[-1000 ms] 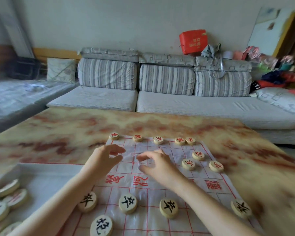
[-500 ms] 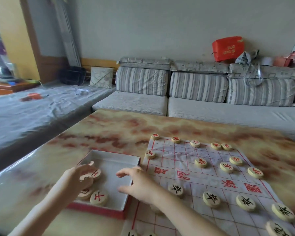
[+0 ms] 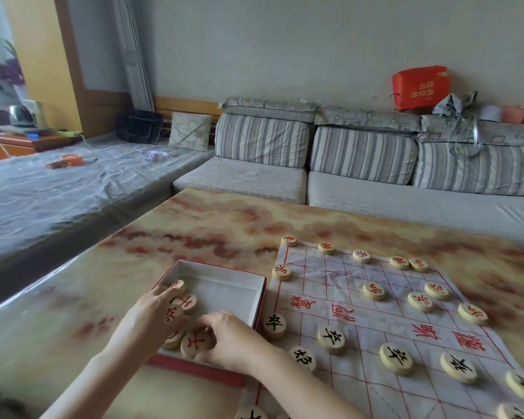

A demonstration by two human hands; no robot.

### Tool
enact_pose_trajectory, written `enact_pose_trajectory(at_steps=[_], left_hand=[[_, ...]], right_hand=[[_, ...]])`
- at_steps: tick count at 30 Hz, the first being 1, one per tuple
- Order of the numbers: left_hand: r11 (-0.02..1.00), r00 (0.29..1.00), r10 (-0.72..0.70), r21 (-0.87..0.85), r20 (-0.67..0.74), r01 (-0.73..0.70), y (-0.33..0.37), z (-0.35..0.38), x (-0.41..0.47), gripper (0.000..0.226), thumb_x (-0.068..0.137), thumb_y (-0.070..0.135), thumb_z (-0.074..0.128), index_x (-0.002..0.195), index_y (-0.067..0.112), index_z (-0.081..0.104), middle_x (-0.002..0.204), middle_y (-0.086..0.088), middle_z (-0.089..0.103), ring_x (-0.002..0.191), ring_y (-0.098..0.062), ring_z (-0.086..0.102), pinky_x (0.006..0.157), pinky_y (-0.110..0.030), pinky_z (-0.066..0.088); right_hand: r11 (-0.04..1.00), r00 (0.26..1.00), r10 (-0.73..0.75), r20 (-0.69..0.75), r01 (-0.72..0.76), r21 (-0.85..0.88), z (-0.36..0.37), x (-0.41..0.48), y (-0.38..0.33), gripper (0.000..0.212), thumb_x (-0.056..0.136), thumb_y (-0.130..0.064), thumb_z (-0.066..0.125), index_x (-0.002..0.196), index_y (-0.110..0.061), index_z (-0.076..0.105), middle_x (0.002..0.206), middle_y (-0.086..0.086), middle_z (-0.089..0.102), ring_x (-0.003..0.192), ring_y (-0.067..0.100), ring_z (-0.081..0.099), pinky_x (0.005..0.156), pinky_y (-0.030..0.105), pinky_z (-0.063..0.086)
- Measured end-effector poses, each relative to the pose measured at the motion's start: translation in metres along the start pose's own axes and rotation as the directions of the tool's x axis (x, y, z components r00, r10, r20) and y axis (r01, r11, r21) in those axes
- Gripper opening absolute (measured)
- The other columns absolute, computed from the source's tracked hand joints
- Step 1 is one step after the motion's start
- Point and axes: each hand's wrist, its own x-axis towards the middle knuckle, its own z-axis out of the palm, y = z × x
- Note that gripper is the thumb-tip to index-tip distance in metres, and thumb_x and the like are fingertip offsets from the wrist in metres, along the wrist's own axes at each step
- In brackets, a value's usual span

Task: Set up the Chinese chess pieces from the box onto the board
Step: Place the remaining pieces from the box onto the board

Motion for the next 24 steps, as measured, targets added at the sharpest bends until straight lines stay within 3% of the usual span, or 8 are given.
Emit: enact_pose_trajectory(at_steps=[5, 10, 14, 17, 20, 24], left_hand=[[0.987, 1.0, 0.023, 0.16, 0.012, -0.025, 0.01, 0.008, 0.021, 0.026, 0.082, 0.033, 0.059, 0.102, 0.018, 0.063, 0.113, 0.0, 0.062, 0.107, -0.023, 0.056, 0.083, -0.031, 0.045], [0.965, 0.999, -0.032, 0.261, -0.006, 0.033, 0.01, 0.024, 0.032, 0.03, 0.081, 0.03, 0.057, 0.104, 0.011, 0.062, 0.111, -0.009, 0.057, 0.104, -0.03, 0.055, 0.084, -0.034, 0.045], [0.971, 0.999, -0.046, 0.234, -0.009, 0.047, 0.01, 0.03, 0.034, 0.035, 0.075, 0.032, 0.065, 0.102, 0.01, 0.061, 0.109, -0.012, 0.054, 0.105, -0.032, 0.051, 0.086, -0.036, 0.042], [0.973, 1.0, -0.002, 0.231, -0.022, 0.007, 0.015, 0.03, 0.033, 0.037, 0.068, 0.036, 0.072, 0.094, 0.012, 0.064, 0.099, -0.009, 0.061, 0.097, -0.03, 0.056, 0.082, -0.035, 0.041], [0.986, 0.997, 0.04, 0.164, -0.069, -0.028, 0.03, 0.027, 0.034, 0.038, 0.06, 0.037, 0.077, 0.09, 0.017, 0.067, 0.091, -0.005, 0.067, 0.089, -0.029, 0.058, 0.078, -0.034, 0.042], [0.998, 0.995, 0.066, 0.01, -0.08, -0.065, 0.074, 0.024, 0.04, 0.039, 0.066, 0.04, 0.074, 0.099, 0.02, 0.063, 0.1, 0.003, 0.06, 0.09, -0.021, 0.06, 0.075, -0.03, 0.048]], right_hand=[[0.998, 0.997, -0.001, -0.072, -0.004, -0.061, 0.001, 0.0, 0.006, 0.044, 0.077, -0.018, 0.066, 0.12, -0.01, 0.056, 0.121, 0.013, 0.057, 0.118, 0.025, 0.044, 0.1, 0.034, 0.04], [1.0, 0.992, -0.005, -0.123, 0.003, -0.015, -0.008, -0.005, 0.015, 0.047, 0.077, -0.022, 0.068, 0.123, -0.014, 0.056, 0.122, 0.008, 0.058, 0.115, 0.021, 0.046, 0.097, 0.03, 0.038], [0.999, 0.983, -0.024, -0.184, 0.032, 0.04, -0.015, -0.013, 0.021, 0.043, 0.08, -0.023, 0.067, 0.121, -0.016, 0.058, 0.12, 0.006, 0.059, 0.115, 0.02, 0.048, 0.096, 0.025, 0.037], [0.998, 0.968, -0.023, -0.25, 0.037, 0.05, -0.023, -0.018, 0.026, 0.044, 0.08, -0.023, 0.067, 0.122, -0.019, 0.057, 0.123, 0.001, 0.057, 0.117, 0.014, 0.047, 0.09, 0.01, 0.034], [0.994, 0.956, 0.004, -0.293, 0.029, 0.108, -0.039, -0.026, 0.034, 0.046, 0.078, -0.023, 0.069, 0.122, -0.021, 0.056, 0.122, -0.002, 0.056, 0.115, 0.012, 0.048, 0.097, 0.021, 0.04], [0.987, 0.935, 0.073, -0.346, -0.017, 0.161, -0.069, -0.043, 0.054, 0.047, 0.078, -0.024, 0.071, 0.123, -0.023, 0.056, 0.119, -0.005, 0.058, 0.109, 0.008, 0.052, 0.091, 0.016, 0.04]])
